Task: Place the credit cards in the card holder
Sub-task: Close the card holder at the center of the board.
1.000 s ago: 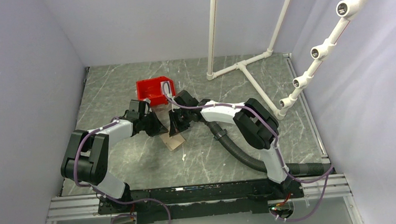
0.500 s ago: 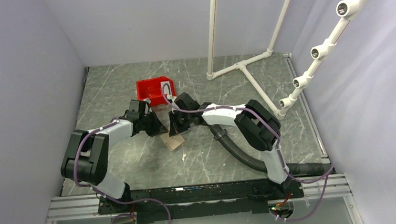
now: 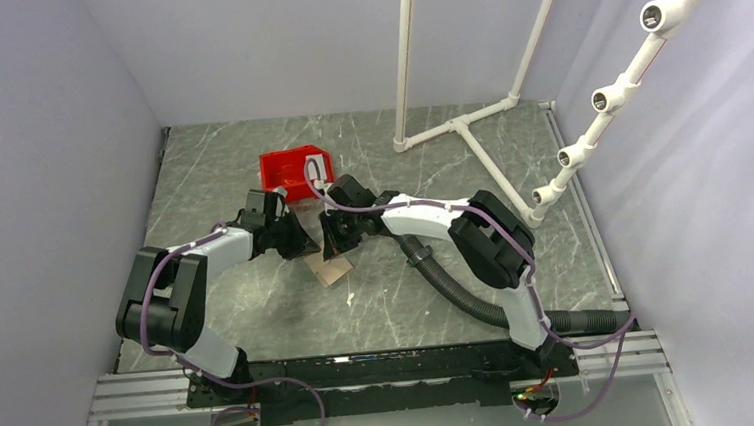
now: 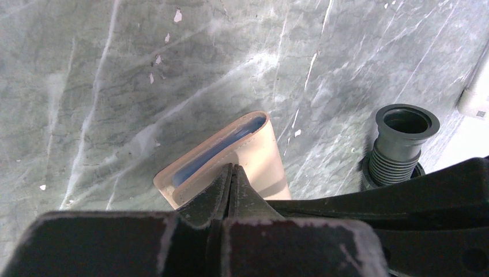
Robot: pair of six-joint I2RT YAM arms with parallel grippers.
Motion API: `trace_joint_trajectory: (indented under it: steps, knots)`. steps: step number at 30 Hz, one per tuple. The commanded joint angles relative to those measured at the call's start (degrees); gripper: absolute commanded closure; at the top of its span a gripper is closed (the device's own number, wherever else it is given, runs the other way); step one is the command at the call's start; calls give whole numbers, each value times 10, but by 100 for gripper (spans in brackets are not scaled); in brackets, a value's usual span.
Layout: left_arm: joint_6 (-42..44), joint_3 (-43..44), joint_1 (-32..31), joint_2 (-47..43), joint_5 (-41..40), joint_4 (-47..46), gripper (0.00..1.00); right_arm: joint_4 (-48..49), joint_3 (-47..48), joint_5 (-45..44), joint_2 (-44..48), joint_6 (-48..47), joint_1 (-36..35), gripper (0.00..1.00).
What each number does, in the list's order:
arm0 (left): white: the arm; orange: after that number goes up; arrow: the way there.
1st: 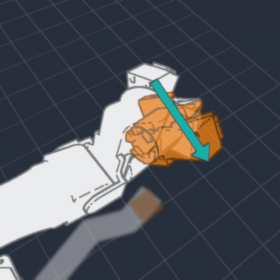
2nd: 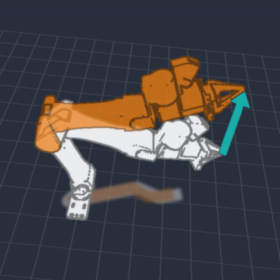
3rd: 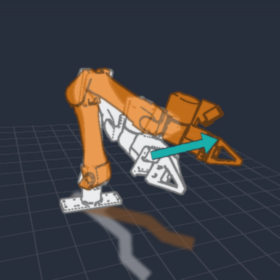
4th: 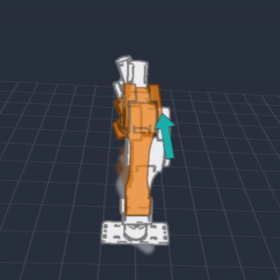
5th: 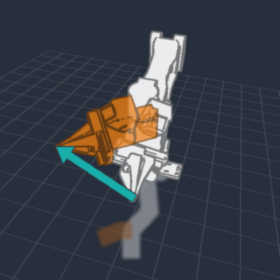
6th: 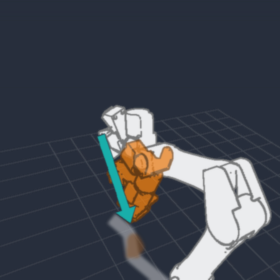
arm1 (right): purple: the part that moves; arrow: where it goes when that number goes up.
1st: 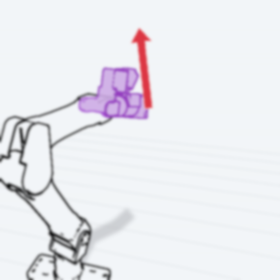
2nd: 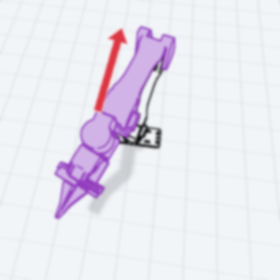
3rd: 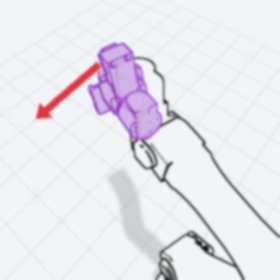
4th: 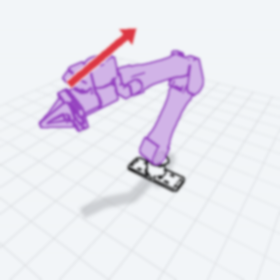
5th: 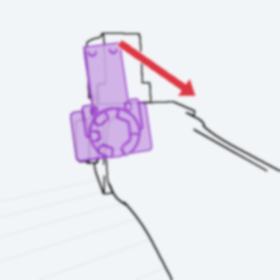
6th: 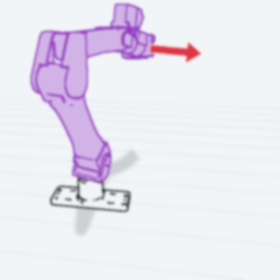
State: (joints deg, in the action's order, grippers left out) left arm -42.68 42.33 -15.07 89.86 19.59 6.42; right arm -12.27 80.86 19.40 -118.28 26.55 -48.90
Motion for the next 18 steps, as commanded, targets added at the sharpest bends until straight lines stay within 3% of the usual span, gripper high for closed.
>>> trace_joint_trajectory:
  steps: [1,18]
  knots:
    - [21,-12,-1,14,-26,35,100,-61,31,1,28,-15,-11,100]
    - [22,-11,-2,17,-24,34,100,-52,53,-23,19,-33,-13,100]
